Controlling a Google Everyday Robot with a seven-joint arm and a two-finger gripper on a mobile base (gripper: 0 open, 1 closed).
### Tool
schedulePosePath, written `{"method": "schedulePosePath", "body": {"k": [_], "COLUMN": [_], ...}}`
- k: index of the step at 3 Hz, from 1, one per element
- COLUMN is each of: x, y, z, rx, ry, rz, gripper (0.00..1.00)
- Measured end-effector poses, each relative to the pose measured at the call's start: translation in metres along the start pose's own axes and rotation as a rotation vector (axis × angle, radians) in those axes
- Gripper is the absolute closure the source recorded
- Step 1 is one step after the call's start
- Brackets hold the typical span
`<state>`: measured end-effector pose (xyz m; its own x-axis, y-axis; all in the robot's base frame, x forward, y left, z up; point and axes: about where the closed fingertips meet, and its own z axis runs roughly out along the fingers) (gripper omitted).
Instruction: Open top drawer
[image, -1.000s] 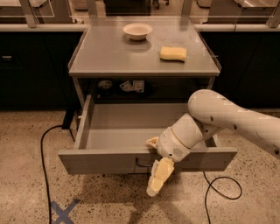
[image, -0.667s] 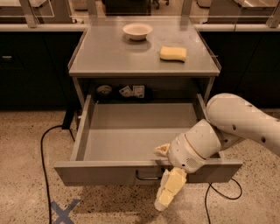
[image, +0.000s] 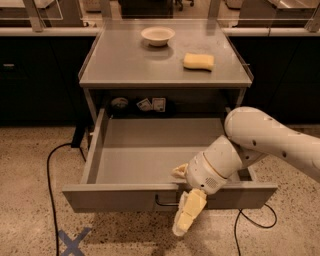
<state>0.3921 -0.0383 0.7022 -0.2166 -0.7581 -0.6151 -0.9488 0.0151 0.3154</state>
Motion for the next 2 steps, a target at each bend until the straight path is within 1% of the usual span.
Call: {"method": "schedulePosePath", "body": {"k": [1, 2], "x": [0.0108, 0.0113], "y": [0.0029, 0.0119], "z": [0.0159, 0.0172], "rx": [-0.071, -0.090], "ry": [0.021, 0.021], "rz": [0.024, 0.029], "gripper": [0.00, 0.00]}}
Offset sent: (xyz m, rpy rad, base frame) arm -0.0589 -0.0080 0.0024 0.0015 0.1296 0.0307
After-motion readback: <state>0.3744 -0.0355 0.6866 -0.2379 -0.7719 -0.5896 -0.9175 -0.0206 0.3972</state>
